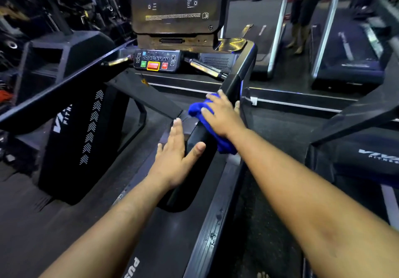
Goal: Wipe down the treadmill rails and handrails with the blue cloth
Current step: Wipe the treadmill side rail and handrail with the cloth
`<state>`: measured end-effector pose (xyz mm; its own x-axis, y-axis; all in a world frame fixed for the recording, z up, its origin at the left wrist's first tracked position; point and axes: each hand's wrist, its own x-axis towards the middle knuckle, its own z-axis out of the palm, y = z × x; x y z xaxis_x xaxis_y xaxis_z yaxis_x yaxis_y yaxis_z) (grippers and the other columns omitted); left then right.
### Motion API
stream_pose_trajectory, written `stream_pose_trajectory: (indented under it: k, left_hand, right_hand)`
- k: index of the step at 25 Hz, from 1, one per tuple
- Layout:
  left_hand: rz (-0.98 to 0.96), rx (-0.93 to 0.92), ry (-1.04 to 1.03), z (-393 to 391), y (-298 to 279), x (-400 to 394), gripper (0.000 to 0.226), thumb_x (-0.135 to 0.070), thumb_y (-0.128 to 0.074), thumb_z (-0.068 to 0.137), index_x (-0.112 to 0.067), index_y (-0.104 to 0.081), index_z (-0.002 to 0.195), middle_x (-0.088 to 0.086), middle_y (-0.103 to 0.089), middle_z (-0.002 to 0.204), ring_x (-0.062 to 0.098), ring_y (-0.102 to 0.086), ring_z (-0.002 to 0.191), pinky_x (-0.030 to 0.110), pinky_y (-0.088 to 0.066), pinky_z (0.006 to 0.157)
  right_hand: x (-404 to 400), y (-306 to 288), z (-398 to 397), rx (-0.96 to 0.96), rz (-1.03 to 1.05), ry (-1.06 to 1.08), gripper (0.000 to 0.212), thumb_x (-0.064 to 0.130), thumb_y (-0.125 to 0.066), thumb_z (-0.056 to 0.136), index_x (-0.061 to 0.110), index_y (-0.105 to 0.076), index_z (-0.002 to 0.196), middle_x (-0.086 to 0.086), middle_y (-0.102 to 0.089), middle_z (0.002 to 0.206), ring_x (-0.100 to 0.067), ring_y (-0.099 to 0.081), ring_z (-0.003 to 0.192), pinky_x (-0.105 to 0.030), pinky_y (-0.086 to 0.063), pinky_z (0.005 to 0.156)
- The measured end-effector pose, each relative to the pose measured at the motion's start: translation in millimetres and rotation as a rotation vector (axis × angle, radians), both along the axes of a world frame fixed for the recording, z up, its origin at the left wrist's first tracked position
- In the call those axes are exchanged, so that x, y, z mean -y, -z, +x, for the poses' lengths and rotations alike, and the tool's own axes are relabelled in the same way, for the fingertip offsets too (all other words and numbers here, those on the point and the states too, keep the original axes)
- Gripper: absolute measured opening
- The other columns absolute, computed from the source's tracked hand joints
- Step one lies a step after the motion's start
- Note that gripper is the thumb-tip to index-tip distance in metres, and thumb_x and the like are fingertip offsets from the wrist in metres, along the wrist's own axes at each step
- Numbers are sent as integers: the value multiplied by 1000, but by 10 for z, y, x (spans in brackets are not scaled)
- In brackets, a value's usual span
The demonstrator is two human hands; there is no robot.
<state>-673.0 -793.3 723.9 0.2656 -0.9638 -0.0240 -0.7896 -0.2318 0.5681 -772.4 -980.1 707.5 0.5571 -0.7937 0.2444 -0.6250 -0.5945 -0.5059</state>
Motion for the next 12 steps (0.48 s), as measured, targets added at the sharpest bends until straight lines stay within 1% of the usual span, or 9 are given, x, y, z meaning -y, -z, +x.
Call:
stream_pose_trajectory:
  k: [1, 3, 4, 5, 6, 7, 9, 10, 12]
  left_hand:
    - [47, 67, 14, -2, 4, 22, 112, -90, -14, 68, -27, 18, 154, -12, 18, 164, 6, 6, 152, 53, 1, 123]
    - [100, 143, 42, 6, 44, 83, 109, -90, -12, 68, -30, 22, 152, -12, 20, 163, 3, 8, 151, 52, 3, 123]
    - [100, 125, 42, 2, 32, 150, 110, -92, -12, 67, -30, 22, 152, -12, 19, 164, 3, 6, 151, 52, 4, 123]
    - [85, 83, 31, -2, 0, 218, 114, -94, -13, 65, -29, 21, 152, -13, 18, 164, 4, 3, 152, 52, 4, 123]
    - [61, 47, 16, -11, -42, 326, 118, -95, -15, 64, -27, 19, 154, -13, 15, 164, 5, 0, 152, 52, 3, 123]
    - [45, 34, 3, -17, -78, 480, 119, -94, -17, 64, -24, 17, 155, -13, 13, 165, 6, -2, 152, 52, 1, 123]
    - [49, 71, -7, -22, -134, 795, 118, -90, -20, 67, -22, 16, 156, -14, 10, 165, 8, -8, 151, 53, -2, 123]
    - [65, 107, -6, -35, -145, 964, 116, -89, -20, 68, -22, 15, 157, -14, 10, 165, 9, -9, 152, 53, -3, 123]
    - [113, 174, 6, -94, -119, 1256, 114, -88, -19, 70, -22, 16, 157, -13, 11, 165, 11, -7, 153, 54, -4, 123]
  right_hand:
    - [29, 35, 38, 38, 54, 67, 44, 44, -40, 99, 29, -54, 139, 9, -30, 160, -18, -3, 153, -74, -10, 112]
    - [-263, 250, 2, 215, 61, 62, 52, 47, -39, 94, 30, -51, 141, 8, -28, 161, -21, 2, 153, -69, -9, 115]
    - [-478, 378, -34, 316, 60, 11, 56, 50, -38, 92, 30, -48, 143, 7, -27, 161, -21, 3, 153, -64, -9, 118]
    - [-662, 495, -94, 370, 60, -50, 60, 52, -36, 91, 30, -44, 146, 8, -24, 162, -20, 6, 153, -60, -7, 120]
    - [-705, 571, -144, 361, 57, -98, 62, 53, -35, 91, 31, -40, 148, 9, -21, 163, -19, 9, 153, -57, -5, 121]
    - [-580, 592, -155, 329, 33, -121, 62, 55, -34, 90, 33, -39, 148, 10, -19, 164, -18, 10, 153, -57, -3, 119]
    - [16, 467, -103, 289, 3, -88, 58, 54, -37, 91, 36, -45, 144, 10, -22, 163, -18, 6, 153, -64, -2, 117]
    - [382, 382, -77, 271, 24, -53, 52, 51, -41, 93, 37, -48, 142, 10, -24, 162, -18, 4, 153, -68, -1, 116]
    - [1022, 271, -81, 257, 104, 57, 47, 45, -46, 98, 37, -48, 143, 11, -19, 164, -19, 4, 153, -72, -5, 113]
